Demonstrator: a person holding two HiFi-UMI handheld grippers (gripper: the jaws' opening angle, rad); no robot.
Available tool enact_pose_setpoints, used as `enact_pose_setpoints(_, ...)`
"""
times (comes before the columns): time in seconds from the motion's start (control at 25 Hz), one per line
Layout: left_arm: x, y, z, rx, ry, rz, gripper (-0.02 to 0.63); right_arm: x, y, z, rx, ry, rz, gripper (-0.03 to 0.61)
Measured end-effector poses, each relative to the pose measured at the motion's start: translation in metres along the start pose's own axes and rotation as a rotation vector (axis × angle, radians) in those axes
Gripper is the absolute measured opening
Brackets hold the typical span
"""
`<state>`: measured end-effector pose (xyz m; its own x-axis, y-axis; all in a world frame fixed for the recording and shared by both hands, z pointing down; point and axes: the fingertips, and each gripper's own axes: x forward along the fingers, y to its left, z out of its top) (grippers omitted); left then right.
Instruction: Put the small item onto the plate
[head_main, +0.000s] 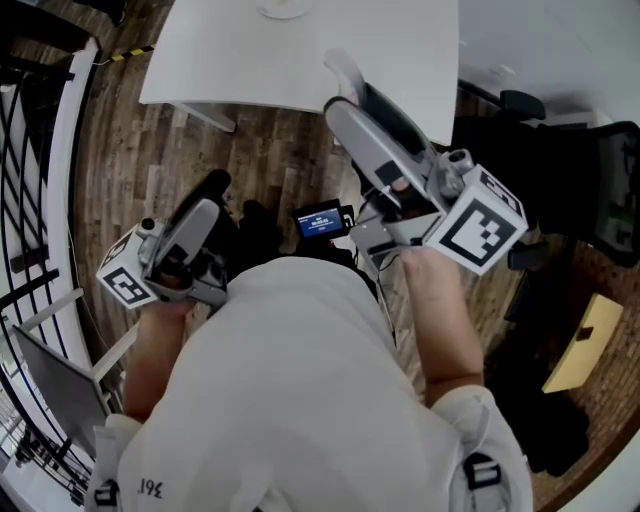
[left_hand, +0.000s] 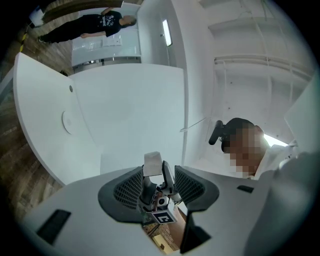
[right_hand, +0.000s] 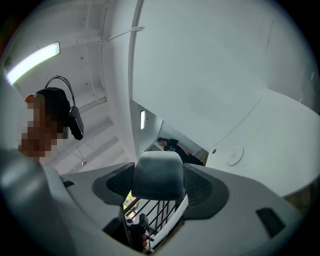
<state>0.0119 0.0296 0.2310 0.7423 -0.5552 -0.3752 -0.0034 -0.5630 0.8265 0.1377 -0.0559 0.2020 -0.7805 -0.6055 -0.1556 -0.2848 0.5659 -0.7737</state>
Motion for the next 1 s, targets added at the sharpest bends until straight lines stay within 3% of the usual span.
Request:
enact_pose_setpoints(0.16,0.006,0.017,0.024,-0.024,0.022,-0.034,0.199,0.027,-0.011,0.000,-0.015,-0.009,-0.031,0.308)
enact_pose_setpoints(0.68,0.016,0.084,0.141,-0.105,0.184,-0.129,0.199,0.120,-0.061,0.003,-0.122,-0.077,-0.276,0.308)
enact_pose_setpoints(1.0,0.013,0.112,0.171,-0.152,0.265,-0.138,0.199,0.148,-0.079,0.003,-0.143,-0.112,-0.379,0.308)
